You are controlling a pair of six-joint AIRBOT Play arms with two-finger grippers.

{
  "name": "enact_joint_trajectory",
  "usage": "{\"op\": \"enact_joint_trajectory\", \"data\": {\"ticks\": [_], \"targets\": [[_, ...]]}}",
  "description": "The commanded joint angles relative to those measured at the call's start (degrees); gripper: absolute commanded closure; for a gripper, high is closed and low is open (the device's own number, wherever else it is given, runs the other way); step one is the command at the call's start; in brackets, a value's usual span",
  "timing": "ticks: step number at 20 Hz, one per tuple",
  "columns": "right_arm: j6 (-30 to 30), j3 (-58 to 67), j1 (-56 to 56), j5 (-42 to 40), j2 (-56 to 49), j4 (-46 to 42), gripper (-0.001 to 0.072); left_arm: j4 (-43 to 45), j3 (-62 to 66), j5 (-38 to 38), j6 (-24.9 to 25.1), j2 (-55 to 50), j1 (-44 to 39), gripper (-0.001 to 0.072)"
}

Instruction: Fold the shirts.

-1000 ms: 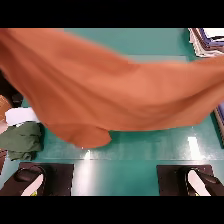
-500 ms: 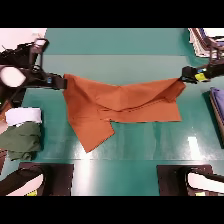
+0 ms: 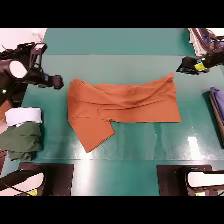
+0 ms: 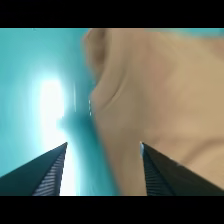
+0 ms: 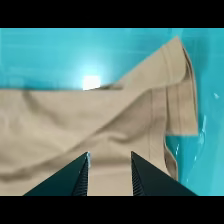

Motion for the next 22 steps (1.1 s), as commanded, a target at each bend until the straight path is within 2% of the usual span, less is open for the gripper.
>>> {"op": "enact_joint_trajectory", "data": {"ticks": [1,7,11,15,16,17,18,21,22], "targets": [[-1.9,-3.4,-1.3,4.1,4.6,0.0,0.0397,-2.9,-4.3,-11.2,0.1,0.8,4.2,0.0175],[-1.9,-20.9,-2.0,0.5,15.6,0.1,0.0397,-16.0,-23.6,-3.0,0.6,2.0,4.2,0.0174],[-1.9,-26.2,-2.0,-1.6,19.3,0.0,0.0397,-20.9,-27.3,1.6,1.5,1.9,3.7,0.0175],[-1.9,-28.6,-2.4,-1.5,21.3,0.1,0.0397,-21.4,-27.3,4.8,2.0,1.9,-1.7,0.0178],[-1.9,-29.9,-3.1,-1.1,22.0,0.0,0.0397,-21.4,-27.2,5.7,1.9,1.9,-2.6,0.0326],[-1.9,-31.5,-4.4,-0.2,22.8,0.0,0.0397,-21.7,-27.1,6.0,1.9,1.9,-2.6,0.0547],[-1.9,-33.4,-6.3,0.6,23.7,0.0,0.0397,-21.6,-26.7,6.0,1.8,2.0,-2.4,0.0676],[-1.9,-41.7,-14.3,1.4,26.4,0.0,0.0381,-21.0,-22.3,2.9,2.0,2.0,-2.4,0.0681],[-1.9,-45.1,-17.8,0.8,27.1,0.0,0.0263,-21.0,-20.7,2.1,2.0,2.0,-2.4,0.0681]]}}
